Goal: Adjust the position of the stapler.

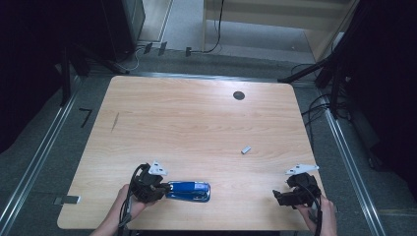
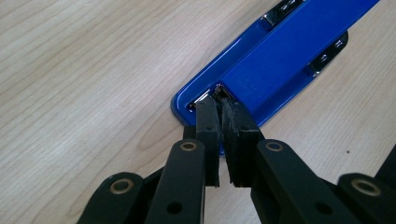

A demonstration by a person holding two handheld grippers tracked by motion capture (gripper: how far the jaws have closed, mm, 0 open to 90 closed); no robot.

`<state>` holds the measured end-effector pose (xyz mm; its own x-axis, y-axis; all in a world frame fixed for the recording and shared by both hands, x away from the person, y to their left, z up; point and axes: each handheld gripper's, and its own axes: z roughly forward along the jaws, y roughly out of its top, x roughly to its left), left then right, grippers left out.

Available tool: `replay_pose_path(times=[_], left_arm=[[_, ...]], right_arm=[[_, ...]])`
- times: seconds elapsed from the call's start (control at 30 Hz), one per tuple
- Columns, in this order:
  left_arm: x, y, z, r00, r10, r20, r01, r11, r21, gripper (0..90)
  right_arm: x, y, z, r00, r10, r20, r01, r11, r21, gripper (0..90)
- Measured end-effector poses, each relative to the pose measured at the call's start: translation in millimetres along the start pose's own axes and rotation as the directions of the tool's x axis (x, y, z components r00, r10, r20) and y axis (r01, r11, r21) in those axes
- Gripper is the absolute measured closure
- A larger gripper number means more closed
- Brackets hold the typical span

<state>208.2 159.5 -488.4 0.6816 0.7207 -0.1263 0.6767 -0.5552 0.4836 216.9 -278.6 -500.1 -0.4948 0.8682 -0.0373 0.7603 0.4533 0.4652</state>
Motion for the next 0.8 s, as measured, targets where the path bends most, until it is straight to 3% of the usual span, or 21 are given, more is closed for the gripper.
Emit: replay_pose_path(times=[0.8], left_arm=[[-16.5,6.4,8.0,0.9994,0.031,0.018,-0.031,0.9995,-0.002,86.4]], right_arm=[[14.4,6.0,2.4,0.9989,-0.041,-0.022,0.041,0.999,0.012,14.1]])
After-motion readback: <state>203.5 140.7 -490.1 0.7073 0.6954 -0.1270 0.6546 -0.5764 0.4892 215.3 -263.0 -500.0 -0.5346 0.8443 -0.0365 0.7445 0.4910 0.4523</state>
